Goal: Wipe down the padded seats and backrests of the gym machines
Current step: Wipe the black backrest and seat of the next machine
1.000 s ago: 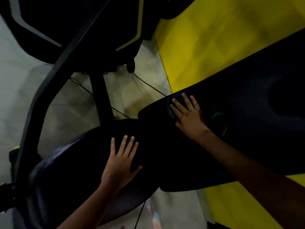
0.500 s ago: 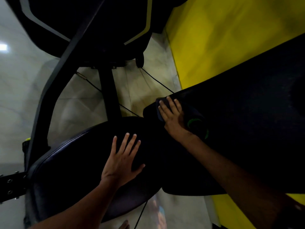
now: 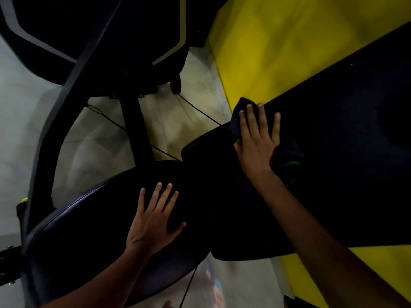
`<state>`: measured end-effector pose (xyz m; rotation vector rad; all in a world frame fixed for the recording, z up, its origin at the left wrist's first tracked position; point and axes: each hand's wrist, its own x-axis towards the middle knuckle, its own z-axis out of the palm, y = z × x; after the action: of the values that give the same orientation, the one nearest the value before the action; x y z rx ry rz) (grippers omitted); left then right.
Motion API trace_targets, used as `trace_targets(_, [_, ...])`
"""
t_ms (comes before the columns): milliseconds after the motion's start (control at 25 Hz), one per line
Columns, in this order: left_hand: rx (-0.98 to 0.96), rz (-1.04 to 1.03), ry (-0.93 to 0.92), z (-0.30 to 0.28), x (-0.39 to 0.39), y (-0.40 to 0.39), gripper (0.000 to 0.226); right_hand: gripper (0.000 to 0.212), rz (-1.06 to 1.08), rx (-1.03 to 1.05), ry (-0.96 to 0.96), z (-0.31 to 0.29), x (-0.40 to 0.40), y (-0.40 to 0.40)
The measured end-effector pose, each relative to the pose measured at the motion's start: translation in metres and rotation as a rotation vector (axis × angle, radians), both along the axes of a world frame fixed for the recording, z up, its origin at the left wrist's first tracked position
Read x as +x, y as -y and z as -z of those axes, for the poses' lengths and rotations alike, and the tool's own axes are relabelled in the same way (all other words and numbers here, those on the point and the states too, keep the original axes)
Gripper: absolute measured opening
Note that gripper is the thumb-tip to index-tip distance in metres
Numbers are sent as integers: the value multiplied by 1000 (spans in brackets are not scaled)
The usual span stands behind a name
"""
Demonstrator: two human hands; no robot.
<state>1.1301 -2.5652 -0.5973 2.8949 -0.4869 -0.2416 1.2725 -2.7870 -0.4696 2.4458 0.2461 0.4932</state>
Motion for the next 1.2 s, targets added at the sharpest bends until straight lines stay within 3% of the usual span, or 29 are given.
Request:
trace_targets(360, [24,-7,25,1,1,3,81,80,12,51,-177,81,-65,-19])
trace_targets(440, [26,-3,20,2,0,2,80,74,127,143,-62,77,-84,-16])
trace_targets(560, [20,-2,20,3,-1,2,80,59,282,231,331,41,-85,-5])
trace_targets(640, [23,7,22,3,-1,2,81,53,347,250,493,13,-65,-4])
trace_targets(720, [31,15,29,4,-2,1,82,51,327,272,505,-1,-39,-10])
trace_targets(920, [50,11,31,5,0,-4,82,64,92,193,111,24,-43,-15])
trace_targets(1040, [49,20,34,3,1,-1,82,57,109,296,240,11,-82,2])
trace_targets(1200, [55,29,47,-1,4,4,83,57,298,345,505,-13,-111,18])
